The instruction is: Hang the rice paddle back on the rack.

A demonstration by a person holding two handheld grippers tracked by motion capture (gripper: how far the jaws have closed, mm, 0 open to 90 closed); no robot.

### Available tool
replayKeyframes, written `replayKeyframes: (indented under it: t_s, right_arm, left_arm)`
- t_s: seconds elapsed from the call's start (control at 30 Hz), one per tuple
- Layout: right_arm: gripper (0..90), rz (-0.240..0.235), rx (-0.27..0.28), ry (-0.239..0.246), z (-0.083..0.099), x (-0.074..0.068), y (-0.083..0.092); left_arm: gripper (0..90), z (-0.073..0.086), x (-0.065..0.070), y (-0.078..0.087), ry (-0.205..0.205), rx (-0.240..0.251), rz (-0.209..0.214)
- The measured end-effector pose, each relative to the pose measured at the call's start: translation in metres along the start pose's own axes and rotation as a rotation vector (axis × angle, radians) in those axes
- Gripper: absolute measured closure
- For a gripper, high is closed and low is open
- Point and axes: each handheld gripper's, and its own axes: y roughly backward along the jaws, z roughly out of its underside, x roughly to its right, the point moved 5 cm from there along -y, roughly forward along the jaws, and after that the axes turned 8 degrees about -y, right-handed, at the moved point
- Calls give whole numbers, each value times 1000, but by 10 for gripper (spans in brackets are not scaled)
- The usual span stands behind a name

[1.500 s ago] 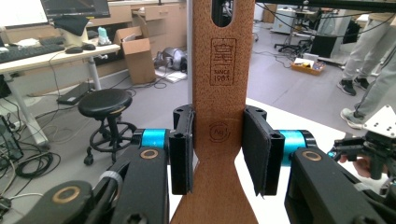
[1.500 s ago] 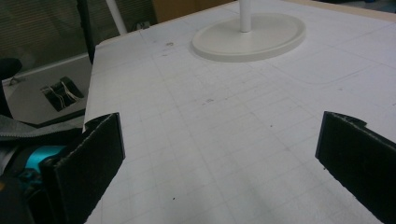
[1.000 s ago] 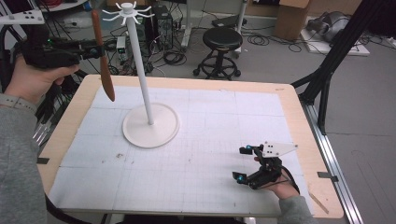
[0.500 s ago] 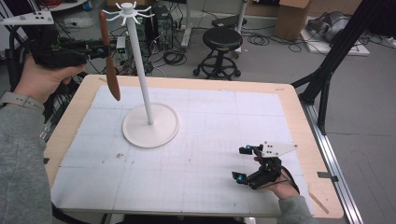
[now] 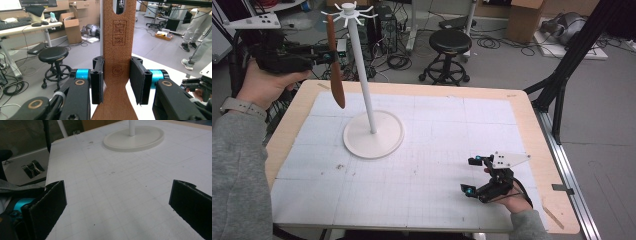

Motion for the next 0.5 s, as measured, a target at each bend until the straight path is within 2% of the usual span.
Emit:
replayKeyframes:
  t_s: [0.3, 0.37, 0.43, 0.5]
  right_arm:
    - [0, 0, 0, 0, 0, 0, 0]
    - [0, 0, -2, 2, 0, 0, -1]
    - [0, -1, -7, 0, 1, 0, -1]
    - [0, -1, -11, 1, 1, 0, -1]
  left_arm:
    - [651, 0, 0, -2, 2, -5, -13]
    - [650, 0, 0, -3, 7, -8, -27]
    - [644, 0, 1, -2, -9, -16, -47]
    - [601, 0, 3, -1, -20, -8, -60]
